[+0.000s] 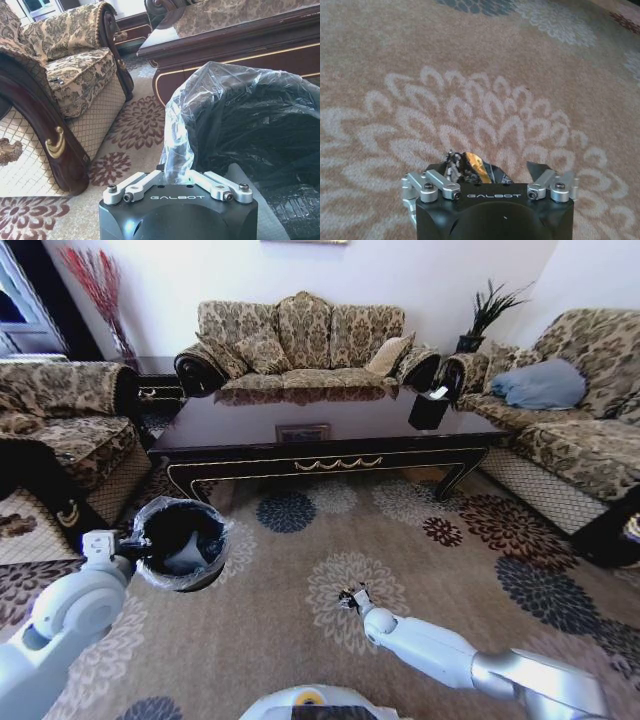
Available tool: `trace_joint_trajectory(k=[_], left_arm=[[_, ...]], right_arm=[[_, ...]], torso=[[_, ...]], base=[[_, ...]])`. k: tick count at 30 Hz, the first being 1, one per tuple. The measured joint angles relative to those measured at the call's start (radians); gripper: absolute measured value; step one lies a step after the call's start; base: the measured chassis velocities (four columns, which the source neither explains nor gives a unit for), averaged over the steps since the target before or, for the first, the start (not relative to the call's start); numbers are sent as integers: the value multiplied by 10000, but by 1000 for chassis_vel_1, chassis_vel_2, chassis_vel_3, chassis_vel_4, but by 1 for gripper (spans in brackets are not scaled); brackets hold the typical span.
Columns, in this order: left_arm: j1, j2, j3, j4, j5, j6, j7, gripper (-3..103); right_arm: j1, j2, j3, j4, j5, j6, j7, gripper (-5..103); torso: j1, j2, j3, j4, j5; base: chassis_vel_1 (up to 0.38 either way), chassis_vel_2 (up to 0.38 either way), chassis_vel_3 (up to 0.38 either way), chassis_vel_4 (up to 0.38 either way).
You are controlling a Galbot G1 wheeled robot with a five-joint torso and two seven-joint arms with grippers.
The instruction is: Move to the front of the table and pick up the trash from the floor, then place it into the trash bin.
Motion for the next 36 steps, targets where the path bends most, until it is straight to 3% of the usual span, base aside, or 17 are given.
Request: trace_joint_trajectory(k=[1,2,4,5,6,8,10,11,15,18,23,28,34,36], left_arm=[[-3,-30,28,2,32,0,-2,2],[0,-38,32,3,37,0,-2,2],[2,-43,34,3,41,0,-3,2],[9,-61,36,2,50,0,-5,2],[16,-67,38,-2,56,0,-5,2],[29,-70,39,-24,60,0,-6,2],[35,-71,39,-30,61,0,-6,2],[39,-71,39,-33,63,0,-10,2],[52,-81,38,-37,75,-12,-27,2],[80,-122,39,-75,94,-14,-35,2],[87,-122,38,-97,100,-14,-38,2],[106,-137,41,-86,101,-15,-43,2],[116,-257,159,-25,123,-15,-49,2],[116,-279,197,-11,124,-15,-48,2]], right_arm=[[-55,-1,6,-37,-60,-30,28,77],[-70,-1,6,-38,-84,-36,35,71],[-80,-3,6,-37,-98,-38,38,71],[-108,-12,6,-23,-138,-48,47,60],[-119,-15,6,-19,-154,-54,59,60],[-128,-24,7,-17,-172,-63,80,49],[-130,-34,9,-11,-180,-64,87,49],[-130,-54,11,0,-190,-64,89,38],[-126,-103,12,26,-223,-60,89,27],[-117,-156,29,64,-259,-7,64,13],[-108,-224,43,124,-416,188,-90,7],[-68,-276,389,337,-961,1016,-732,6],[300,-233,1119,890,-2300,2275,-1598,6],[543,-134,1423,1028,-2873,2995,-2081,6]], torso=[[0,0,0,0,0],[0,0,0,0,0],[0,0,0,0,0],[0,0,0,0,0],[0,0,0,0,0],[0,0,0,0,0],[0,0,0,0,0],[0,0,0,0,0],[0,0,0,0,0],[0,0,0,0,-1],[0,0,1,0,-1],[0,-1,2,-1,0],[0,-1,2,0,-2],[0,-3,2,0,-2]], base=[[0,0,0,0],[0,0,0,0],[0,0,0,0],[0,0,0,0],[0,0,0,0],[0,0,0,0],[0,0,0,0],[0,0,0,0],[0,0,0,0],[0,0,0,0],[0,0,0,0],[0,0,0,0],[0,0,0,0],[0,0,0,0]])
